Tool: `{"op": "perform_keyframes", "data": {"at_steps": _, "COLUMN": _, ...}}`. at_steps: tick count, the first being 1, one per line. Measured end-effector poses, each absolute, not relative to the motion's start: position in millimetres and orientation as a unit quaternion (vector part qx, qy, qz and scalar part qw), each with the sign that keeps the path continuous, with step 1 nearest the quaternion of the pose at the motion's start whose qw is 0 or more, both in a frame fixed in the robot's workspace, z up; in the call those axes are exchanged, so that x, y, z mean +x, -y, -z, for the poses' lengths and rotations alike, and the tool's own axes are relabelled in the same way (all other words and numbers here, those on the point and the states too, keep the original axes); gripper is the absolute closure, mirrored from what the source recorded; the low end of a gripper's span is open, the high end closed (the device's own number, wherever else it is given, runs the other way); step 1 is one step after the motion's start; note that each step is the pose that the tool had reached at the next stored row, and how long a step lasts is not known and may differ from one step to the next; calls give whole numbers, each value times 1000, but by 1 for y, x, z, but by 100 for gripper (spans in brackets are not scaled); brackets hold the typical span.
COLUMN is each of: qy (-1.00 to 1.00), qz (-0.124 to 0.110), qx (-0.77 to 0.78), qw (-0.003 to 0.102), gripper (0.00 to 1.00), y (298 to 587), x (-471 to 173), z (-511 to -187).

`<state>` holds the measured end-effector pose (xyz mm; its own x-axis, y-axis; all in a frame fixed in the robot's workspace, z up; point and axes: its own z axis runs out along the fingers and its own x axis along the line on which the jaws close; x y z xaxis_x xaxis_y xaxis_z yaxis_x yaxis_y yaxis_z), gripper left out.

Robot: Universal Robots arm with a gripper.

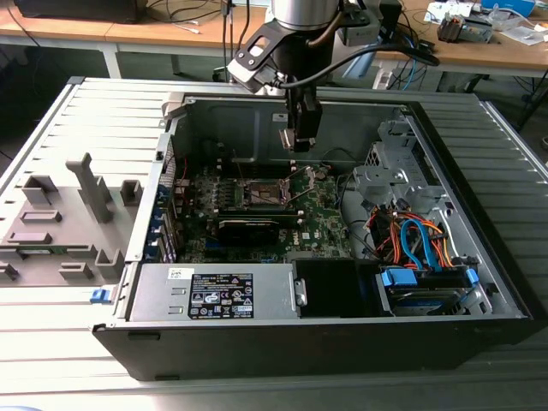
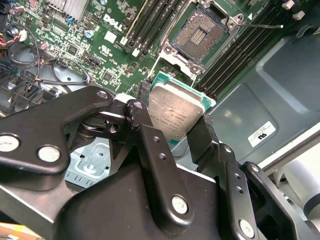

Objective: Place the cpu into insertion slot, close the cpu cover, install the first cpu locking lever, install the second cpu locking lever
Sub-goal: 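Place the cpu into insertion slot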

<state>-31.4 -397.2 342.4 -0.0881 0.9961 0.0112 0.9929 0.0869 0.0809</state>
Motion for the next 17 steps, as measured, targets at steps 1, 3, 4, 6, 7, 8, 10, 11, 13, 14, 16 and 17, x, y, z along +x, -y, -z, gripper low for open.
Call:
{"op": "perform_keyframes", "data": {"at_steps": 1, "qy": -732, "qz": -33, "qx": 680, "qw": 23, "gripper": 45, "y": 397, "x": -31, "z": -342}}
{"op": "perform_keyframes", "data": {"at_steps": 3, "qy": -727, "qz": -33, "qx": 685, "qw": 24, "gripper": 45, "y": 397, "x": -31, "z": -342}}
{"op": "perform_keyframes", "data": {"at_steps": 4, "qy": -727, "qz": -33, "qx": 686, "qw": 24, "gripper": 45, "y": 397, "x": -31, "z": -342}}
{"op": "perform_keyframes", "data": {"at_steps": 6, "qy": -726, "qz": -33, "qx": 687, "qw": 24, "gripper": 45, "y": 397, "x": -31, "z": -342}}
{"op": "perform_keyframes", "data": {"at_steps": 7, "qy": -725, "qz": -33, "qx": 687, "qw": 24, "gripper": 45, "y": 397, "x": -31, "z": -342}}
{"op": "perform_keyframes", "data": {"at_steps": 8, "qy": -725, "qz": -33, "qx": 687, "qw": 24, "gripper": 45, "y": 397, "x": -31, "z": -342}}
{"op": "perform_keyframes", "data": {"at_steps": 10, "qy": -724, "qz": -33, "qx": 689, "qw": 24, "gripper": 45, "y": 397, "x": -31, "z": -342}}
{"op": "perform_keyframes", "data": {"at_steps": 11, "qy": -723, "qz": -33, "qx": 689, "qw": 24, "gripper": 45, "y": 397, "x": -31, "z": -342}}
{"op": "perform_keyframes", "data": {"at_steps": 13, "qy": -722, "qz": -33, "qx": 690, "qw": 24, "gripper": 45, "y": 397, "x": -31, "z": -342}}
{"op": "perform_keyframes", "data": {"at_steps": 14, "qy": -722, "qz": -33, "qx": 691, "qw": 24, "gripper": 45, "y": 397, "x": -31, "z": -342}}
{"op": "perform_keyframes", "data": {"at_steps": 16, "qy": -720, "qz": -33, "qx": 692, "qw": 24, "gripper": 45, "y": 397, "x": -31, "z": -342}}
{"op": "perform_keyframes", "data": {"at_steps": 17, "qy": -720, "qz": -33, "qx": 693, "qw": 24, "gripper": 45, "y": 397, "x": -31, "z": -342}}
